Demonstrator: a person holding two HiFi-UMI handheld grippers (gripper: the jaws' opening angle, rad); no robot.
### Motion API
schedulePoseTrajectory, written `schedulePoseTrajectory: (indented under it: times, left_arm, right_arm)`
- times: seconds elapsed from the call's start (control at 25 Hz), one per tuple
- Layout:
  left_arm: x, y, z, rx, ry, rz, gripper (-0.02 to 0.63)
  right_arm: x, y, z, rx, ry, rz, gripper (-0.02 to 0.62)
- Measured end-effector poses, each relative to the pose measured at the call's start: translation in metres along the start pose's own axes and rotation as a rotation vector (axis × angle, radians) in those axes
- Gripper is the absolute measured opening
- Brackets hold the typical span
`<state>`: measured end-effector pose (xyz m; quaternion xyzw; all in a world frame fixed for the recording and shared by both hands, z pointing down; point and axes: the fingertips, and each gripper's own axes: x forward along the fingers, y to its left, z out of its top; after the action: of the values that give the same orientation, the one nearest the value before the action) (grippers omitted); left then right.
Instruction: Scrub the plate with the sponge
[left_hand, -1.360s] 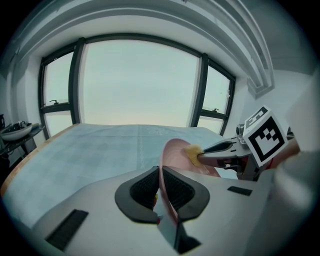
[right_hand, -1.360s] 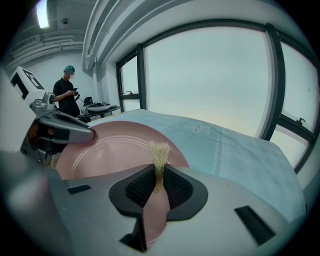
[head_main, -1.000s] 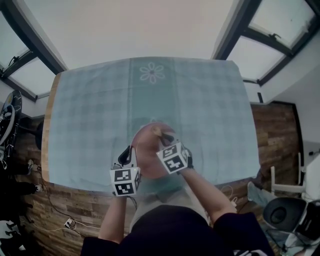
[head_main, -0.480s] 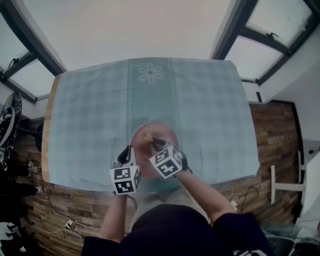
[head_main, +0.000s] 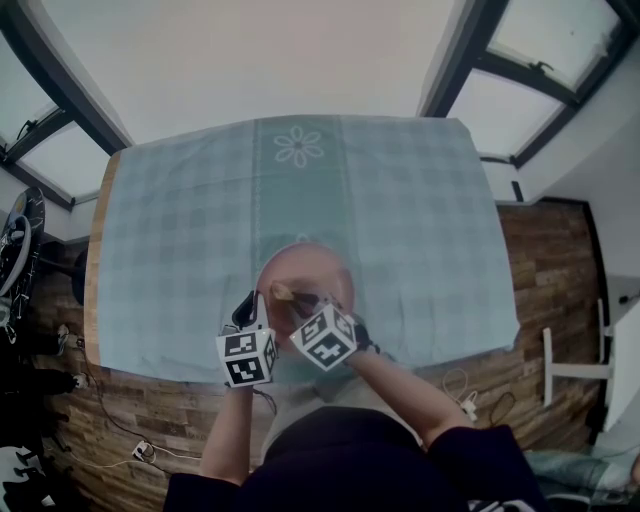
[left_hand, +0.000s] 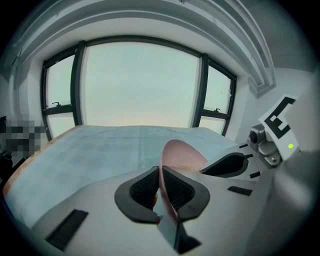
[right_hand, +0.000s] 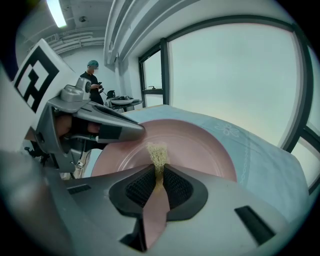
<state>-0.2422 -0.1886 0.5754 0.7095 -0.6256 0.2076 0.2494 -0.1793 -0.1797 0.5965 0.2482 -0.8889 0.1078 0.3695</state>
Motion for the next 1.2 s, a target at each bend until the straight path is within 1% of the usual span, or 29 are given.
schedulePoseTrajectory:
  times: [0.28, 0.64, 0.92, 1.08, 1.2]
  left_arm:
    - [0.001, 0.004, -0.003, -0.015, 0.009, 0.011, 0.026]
    - [0.003, 0.009, -0.008, -0.03, 0.022, 0.028, 0.025]
    - [0.007, 0.01, -0.01, -0.009, 0.023, 0.036, 0.023]
    - [0.009, 0.015, -0.017, -0.012, 0.034, 0.044, 0.023]
    - [0.01, 0.018, -0.02, -0.02, 0.042, 0.047, 0.023]
  right_arm:
    - [-0.003, 0.03, -0.006, -0.017, 0.016, 0.068, 0.053]
    - [-0.005, 0.059, -0.019, 0.054, 0.024, 0.138, 0.054]
    - [-0.008, 0.075, -0.026, 0.096, 0.042, 0.198, 0.053]
    - [-0.013, 0.076, -0.027, 0.139, 0.032, 0.203, 0.054]
    - [-0.019, 0.066, -0.026, 0.168, 0.013, 0.184, 0.054]
